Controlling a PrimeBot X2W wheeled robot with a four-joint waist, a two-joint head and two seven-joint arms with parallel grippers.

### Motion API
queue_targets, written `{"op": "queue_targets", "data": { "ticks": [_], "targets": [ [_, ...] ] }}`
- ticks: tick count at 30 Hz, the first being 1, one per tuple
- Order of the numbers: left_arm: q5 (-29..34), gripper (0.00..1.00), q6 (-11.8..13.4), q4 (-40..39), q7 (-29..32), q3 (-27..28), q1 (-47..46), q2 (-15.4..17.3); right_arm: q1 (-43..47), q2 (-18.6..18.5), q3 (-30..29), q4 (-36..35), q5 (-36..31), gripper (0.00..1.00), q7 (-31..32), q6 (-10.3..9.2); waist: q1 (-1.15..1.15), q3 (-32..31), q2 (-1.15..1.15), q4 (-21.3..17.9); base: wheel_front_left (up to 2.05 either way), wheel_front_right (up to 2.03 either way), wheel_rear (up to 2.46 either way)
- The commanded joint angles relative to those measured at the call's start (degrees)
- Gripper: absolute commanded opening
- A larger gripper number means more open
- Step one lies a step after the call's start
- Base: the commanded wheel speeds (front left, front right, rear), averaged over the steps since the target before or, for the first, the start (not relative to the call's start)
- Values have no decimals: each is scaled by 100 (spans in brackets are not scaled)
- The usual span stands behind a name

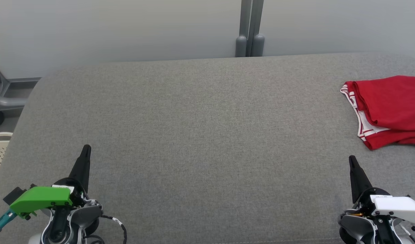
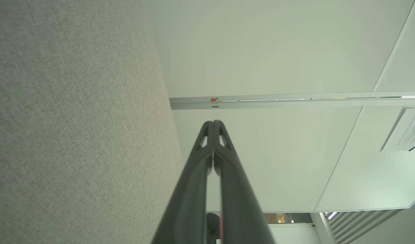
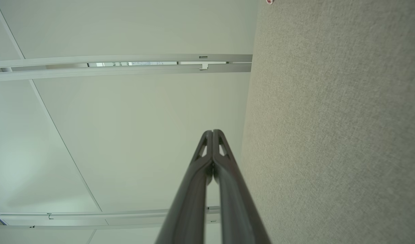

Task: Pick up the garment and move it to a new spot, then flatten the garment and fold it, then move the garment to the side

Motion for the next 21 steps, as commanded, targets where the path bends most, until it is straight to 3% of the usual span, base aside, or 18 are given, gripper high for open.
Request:
{"op": "queue_targets", "data": {
  "ticks": [1,21],
  "targets": [
    [-64,0,-32,-19,20,13,-79,7,64,-24,-10,-24,4,0,17,2,0,0,0,0,0,0,0],
    [-65,0,-32,-20,19,12,-78,8,63,-24,-10,-24,5,0,16,2,0,0,0,0,0,0,0]
  ]
}}
